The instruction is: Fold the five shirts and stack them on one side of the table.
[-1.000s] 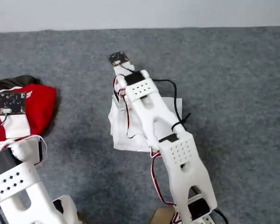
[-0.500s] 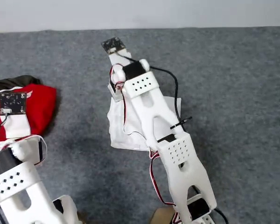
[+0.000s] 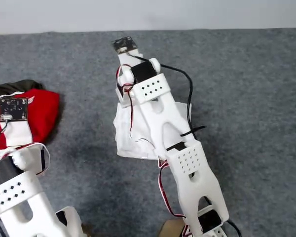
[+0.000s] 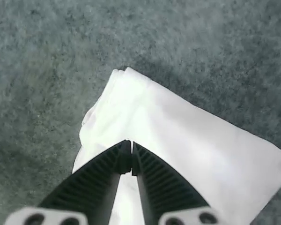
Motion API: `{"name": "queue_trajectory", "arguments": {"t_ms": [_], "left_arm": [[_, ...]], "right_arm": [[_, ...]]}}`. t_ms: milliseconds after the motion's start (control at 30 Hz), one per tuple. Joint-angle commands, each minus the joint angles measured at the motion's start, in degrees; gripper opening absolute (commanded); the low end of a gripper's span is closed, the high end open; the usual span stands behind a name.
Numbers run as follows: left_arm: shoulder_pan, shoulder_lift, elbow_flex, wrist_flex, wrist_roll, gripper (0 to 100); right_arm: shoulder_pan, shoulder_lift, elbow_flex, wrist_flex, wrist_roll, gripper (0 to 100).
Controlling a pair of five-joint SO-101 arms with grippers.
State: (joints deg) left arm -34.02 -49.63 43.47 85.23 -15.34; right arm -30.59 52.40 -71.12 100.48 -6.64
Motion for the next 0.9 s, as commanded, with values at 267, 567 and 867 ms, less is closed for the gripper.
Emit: {"name": "queue_trajectory", "arguments": {"t_ms": [267,567,867], "left_arm": [[0.0,-0.9,-0.2,-1.1,-0.6,0],[0.1,-0.9,-0.3,-1.1,-0.6,0],[0.1,-0.9,-0.1,-0.7,-4.8,0]], "right_arm": [[8.8,-21.4,26.1,2.5,-5.4,2.0],[10.9,-30.8,42.1,2.4,-6.8,19.7],[10.4,-31.0,50.9,-1.5,-12.0,29.4]]}}
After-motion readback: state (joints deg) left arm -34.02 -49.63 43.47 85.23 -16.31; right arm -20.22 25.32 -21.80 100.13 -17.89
